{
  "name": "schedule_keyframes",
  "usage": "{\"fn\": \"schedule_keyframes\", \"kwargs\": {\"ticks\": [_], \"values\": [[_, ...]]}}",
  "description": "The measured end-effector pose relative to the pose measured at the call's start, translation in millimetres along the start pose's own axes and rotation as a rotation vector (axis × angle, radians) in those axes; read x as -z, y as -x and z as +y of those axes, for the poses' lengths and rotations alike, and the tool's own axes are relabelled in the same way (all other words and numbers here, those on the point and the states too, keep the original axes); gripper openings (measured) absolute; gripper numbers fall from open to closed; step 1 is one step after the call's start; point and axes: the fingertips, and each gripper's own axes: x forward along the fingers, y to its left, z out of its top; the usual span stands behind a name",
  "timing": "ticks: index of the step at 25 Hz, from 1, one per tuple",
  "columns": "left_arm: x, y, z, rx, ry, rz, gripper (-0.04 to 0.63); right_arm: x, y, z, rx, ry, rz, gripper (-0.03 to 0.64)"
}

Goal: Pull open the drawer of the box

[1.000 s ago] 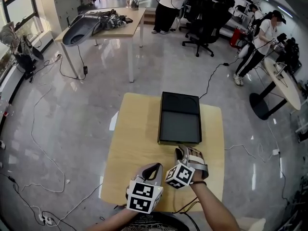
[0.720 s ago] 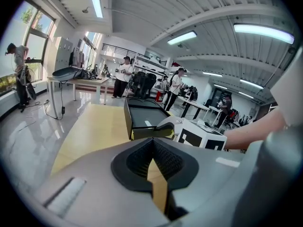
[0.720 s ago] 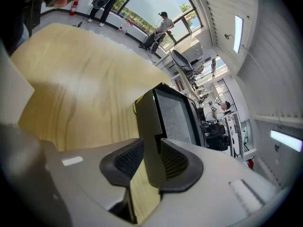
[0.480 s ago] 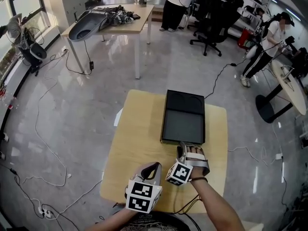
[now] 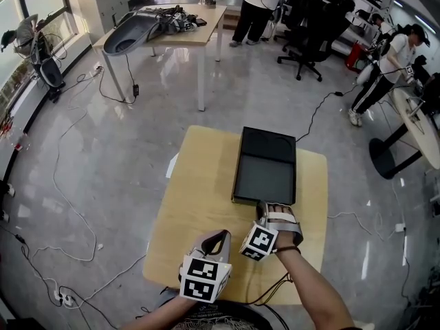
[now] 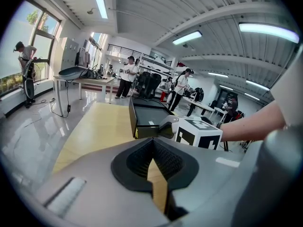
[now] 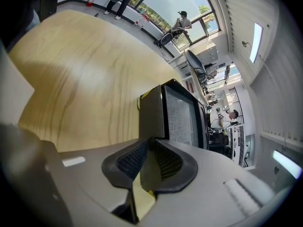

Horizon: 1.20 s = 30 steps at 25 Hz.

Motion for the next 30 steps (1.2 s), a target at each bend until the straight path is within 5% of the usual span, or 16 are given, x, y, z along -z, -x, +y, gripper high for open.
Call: {"fn": "schedule_keyframes", "kwargs": {"ticks": [30], "values": [[0.7,69.4,-22.2,-0.003,-0.007,-0.012,0.011,-15.6,74.7,24.2,-0.069,-0.041,-0.002,0.048]]}}
